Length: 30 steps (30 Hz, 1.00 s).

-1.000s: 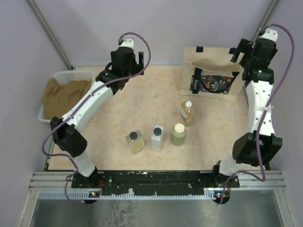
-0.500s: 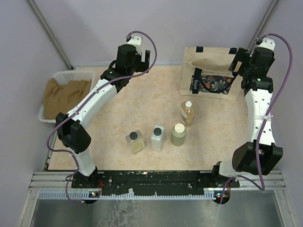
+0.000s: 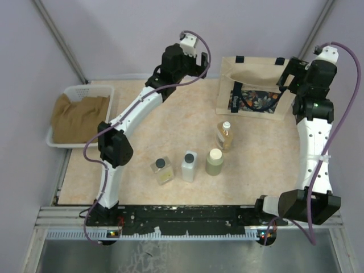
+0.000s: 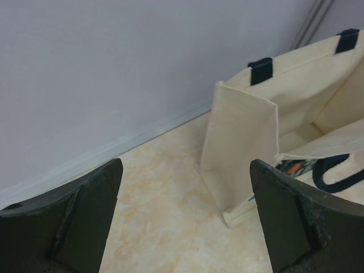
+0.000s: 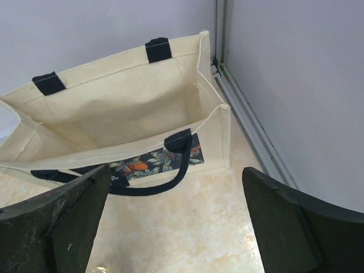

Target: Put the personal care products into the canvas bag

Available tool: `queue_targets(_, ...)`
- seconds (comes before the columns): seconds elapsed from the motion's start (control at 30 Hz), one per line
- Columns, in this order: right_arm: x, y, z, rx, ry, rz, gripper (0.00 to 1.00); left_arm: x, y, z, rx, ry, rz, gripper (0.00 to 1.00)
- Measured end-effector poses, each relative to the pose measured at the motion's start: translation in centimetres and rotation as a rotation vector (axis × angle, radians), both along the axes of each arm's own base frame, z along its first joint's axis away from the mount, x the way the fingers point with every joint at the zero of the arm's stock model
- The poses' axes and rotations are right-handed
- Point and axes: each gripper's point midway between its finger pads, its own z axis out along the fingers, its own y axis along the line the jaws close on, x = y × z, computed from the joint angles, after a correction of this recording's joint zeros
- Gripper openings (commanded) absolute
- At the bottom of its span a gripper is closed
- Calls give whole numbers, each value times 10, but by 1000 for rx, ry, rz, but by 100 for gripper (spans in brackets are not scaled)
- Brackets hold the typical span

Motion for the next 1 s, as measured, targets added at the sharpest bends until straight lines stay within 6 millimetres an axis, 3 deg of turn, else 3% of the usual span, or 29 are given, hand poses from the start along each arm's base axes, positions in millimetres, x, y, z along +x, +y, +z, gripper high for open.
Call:
queue_targets(0.23, 3, 10, -15, 23, 13, 56, 99, -18, -54, -36, -52, 31, -134, 99)
queue_targets(0.47, 5, 14, -33, 37, 44, 80, 99, -35, -96, -29, -156, -8, -227, 99)
queue_targets(0.63, 1, 15, -27, 31, 29, 81, 99, -36, -120, -40, -179, -10, -250, 99)
queue_targets(0.83, -8, 17, -11, 18, -26, 85, 99, -25, -128, -79, -151, 19, -194, 99)
queue_targets(0.9, -8, 18, -7, 15, -38, 87, 99, -20, -126, -90, -137, 23, -160, 91)
queue_targets(1.0, -7, 19, -5, 14, -50, 93, 99, -13, -121, -98, -114, 16, -118, 69)
